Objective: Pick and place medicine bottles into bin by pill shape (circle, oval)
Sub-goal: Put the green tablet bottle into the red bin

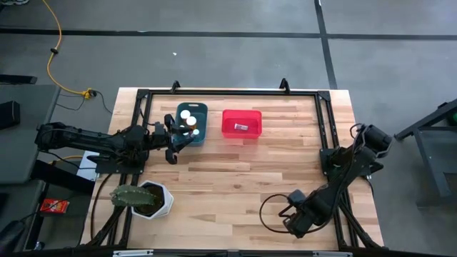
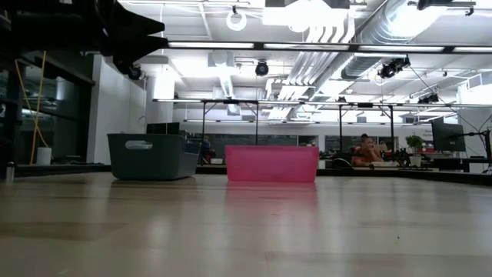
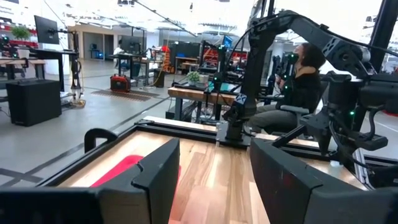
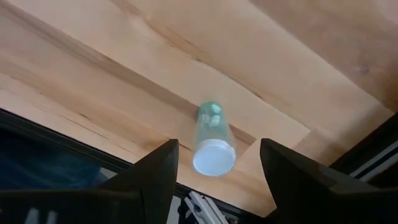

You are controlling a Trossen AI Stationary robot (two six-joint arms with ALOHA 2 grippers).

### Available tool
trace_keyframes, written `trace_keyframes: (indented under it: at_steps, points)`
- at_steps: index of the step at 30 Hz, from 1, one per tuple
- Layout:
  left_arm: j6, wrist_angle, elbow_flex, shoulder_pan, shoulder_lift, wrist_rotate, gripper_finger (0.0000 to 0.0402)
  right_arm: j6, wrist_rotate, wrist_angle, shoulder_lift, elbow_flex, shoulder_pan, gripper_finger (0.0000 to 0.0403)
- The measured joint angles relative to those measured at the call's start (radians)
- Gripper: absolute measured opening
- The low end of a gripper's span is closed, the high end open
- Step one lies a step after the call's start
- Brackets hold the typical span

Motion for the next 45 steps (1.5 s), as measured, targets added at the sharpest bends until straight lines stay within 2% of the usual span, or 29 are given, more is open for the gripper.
trace_keyframes:
  at_steps: [6, 21, 29, 37, 41, 45]
  points:
    - [0.000, -0.007, 0.000, 0.000, 0.000, 0.000, 0.0186, -0.022, -0.087, 0.045, 0.054, 0.000, 0.000, 0.0220]
    - [-0.001, -0.007, 0.000, 0.000, 0.000, 0.000, 0.0186, -0.021, -0.090, 0.026, 0.079, -0.001, 0.000, 0.0220]
    - [-0.001, -0.012, 0.000, 0.000, 0.000, 0.000, 0.0186, -0.067, -0.139, 0.064, 0.117, -0.002, -0.001, 0.0220]
    - [-0.003, -0.014, 0.000, 0.000, 0.000, 0.000, 0.0186, -0.087, -0.139, 0.019, 0.117, -0.002, -0.001, 0.0220]
    - [-0.003, -0.014, 0.000, 0.000, 0.000, 0.000, 0.0186, -0.090, -0.139, 0.017, 0.117, -0.002, -0.001, 0.0206]
    - [-0.003, -0.013, 0.000, 0.000, 0.000, 0.000, 0.0186, -0.094, -0.139, 0.017, 0.117, -0.002, -0.001, 0.0174]
